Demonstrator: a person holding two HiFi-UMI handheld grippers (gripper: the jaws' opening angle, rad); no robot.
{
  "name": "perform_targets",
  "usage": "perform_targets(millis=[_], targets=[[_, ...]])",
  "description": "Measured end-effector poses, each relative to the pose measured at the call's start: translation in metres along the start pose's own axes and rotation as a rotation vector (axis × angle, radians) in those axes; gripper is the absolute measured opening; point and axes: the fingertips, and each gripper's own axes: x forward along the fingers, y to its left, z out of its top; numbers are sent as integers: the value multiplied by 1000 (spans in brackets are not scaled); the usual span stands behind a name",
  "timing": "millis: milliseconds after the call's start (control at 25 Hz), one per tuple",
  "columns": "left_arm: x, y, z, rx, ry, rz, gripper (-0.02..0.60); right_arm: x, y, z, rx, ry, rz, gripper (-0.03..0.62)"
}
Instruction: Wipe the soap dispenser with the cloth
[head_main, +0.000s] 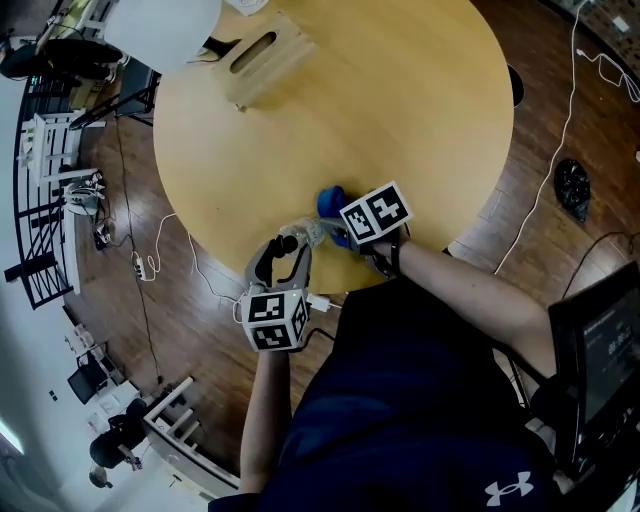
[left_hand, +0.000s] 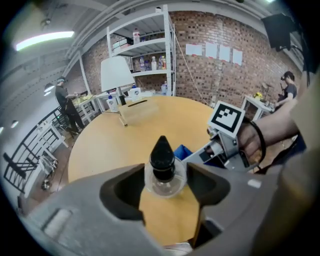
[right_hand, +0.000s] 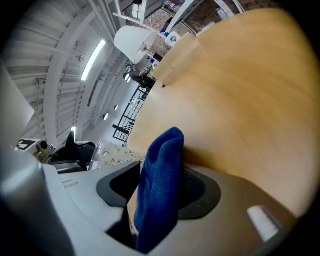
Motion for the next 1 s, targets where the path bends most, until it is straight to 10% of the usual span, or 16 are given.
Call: perform_targets(millis=[200, 320, 720, 1000], targets=[[1, -1, -14, -226, 45, 25, 378, -14, -18, 12, -48, -27, -153, 248], [9, 2, -15, -248, 67, 53, 382, -17, -21, 22, -62, -72, -186, 116], [24, 1, -24, 212, 105, -113, 327, -36, 84, 59, -11, -236, 399, 97], [22, 5, -28, 476, 90, -265, 328, 0, 54, 39, 78, -142, 325, 98]])
